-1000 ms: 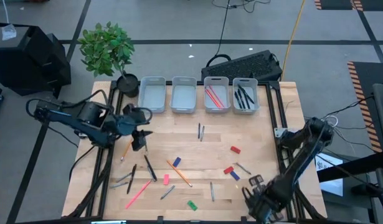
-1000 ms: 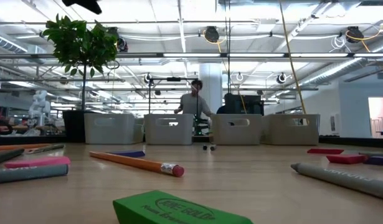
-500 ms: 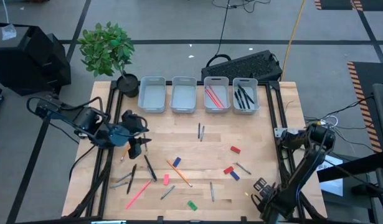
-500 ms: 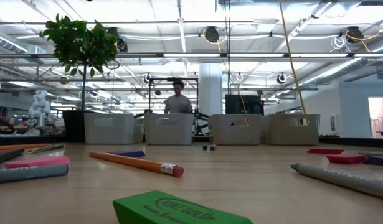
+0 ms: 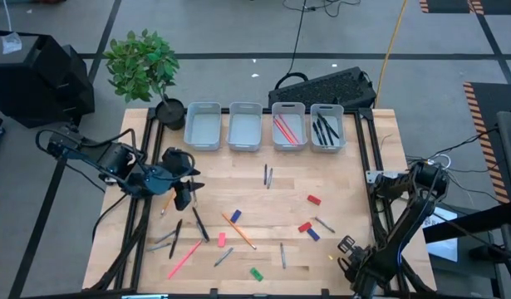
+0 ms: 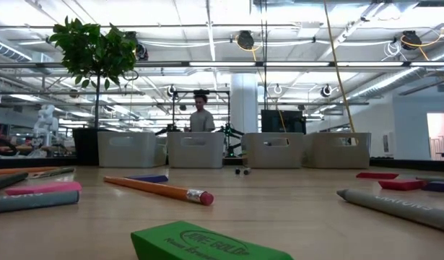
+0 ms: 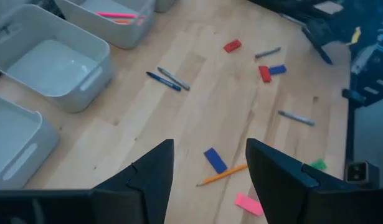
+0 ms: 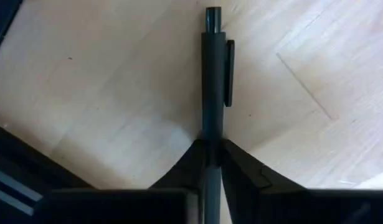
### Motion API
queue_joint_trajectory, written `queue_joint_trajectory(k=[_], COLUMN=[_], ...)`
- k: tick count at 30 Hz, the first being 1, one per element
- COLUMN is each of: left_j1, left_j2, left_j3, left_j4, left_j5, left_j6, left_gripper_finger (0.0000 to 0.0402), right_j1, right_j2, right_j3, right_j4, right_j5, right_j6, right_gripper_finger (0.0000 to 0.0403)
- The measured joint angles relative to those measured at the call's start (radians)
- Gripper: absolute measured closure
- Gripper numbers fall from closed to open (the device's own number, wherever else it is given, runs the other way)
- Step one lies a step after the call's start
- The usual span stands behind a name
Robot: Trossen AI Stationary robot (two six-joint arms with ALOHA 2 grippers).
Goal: Sort crayons/erasers/pens/pencils in bins
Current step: Put the black pen into the top right gray bin
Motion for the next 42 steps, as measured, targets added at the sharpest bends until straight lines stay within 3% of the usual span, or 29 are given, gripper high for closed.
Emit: queue_joint_trajectory(k=[6, 9, 12, 14, 18, 24, 32, 36, 42], left_j1=[0.006, 0.010, 0.010, 0.013, 0.032, 0.082, 0.188, 0.237, 0.312], left_j2=[0.000, 0.000, 0.000, 0.000, 0.000, 0.000, 0.000, 0.004, 0.024], left_j3=[0.000, 0.000, 0.000, 0.000, 0.000, 0.000, 0.000, 0.000, 0.000], left_j4=[0.000, -0.001, -0.010, -0.024, -0.027, -0.023, -0.010, -0.008, 0.016], left_j5=[-0.045, -0.047, -0.055, -0.059, -0.074, -0.083, -0.083, -0.083, -0.084], left_j6=[-0.046, -0.056, -0.058, -0.055, -0.031, 0.029, 0.046, 0.052, 0.072], left_gripper_finger=[0.0199, 0.0199, 0.0199, 0.0199, 0.0199, 0.0199, 0.0199, 0.0199, 0.0199], right_j1=[-0.025, -0.072, -0.157, -0.239, -0.501, -0.987, -1.575, -1.745, -1.897], right_j2=[-0.037, -0.098, -0.209, -0.288, -0.433, -0.552, -0.491, -0.416, -0.285], right_j3=[-0.002, -0.007, -0.004, 0.002, 0.029, 0.090, 0.139, 0.138, 0.139], right_j4=[-0.004, -0.011, -0.046, -0.070, -0.069, -0.065, -0.056, -0.053, 0.011], right_j5=[0.049, 0.229, 0.353, 0.371, 0.443, 0.401, 0.217, 0.160, 0.162], right_j6=[-0.066, -0.074, -0.061, -0.064, -0.068, -0.050, 0.025, 0.022, -0.057], right_gripper_finger=[0.0384, 0.0377, 0.0376, 0.0380, 0.0382, 0.0381, 0.0381, 0.0381, 0.0381])
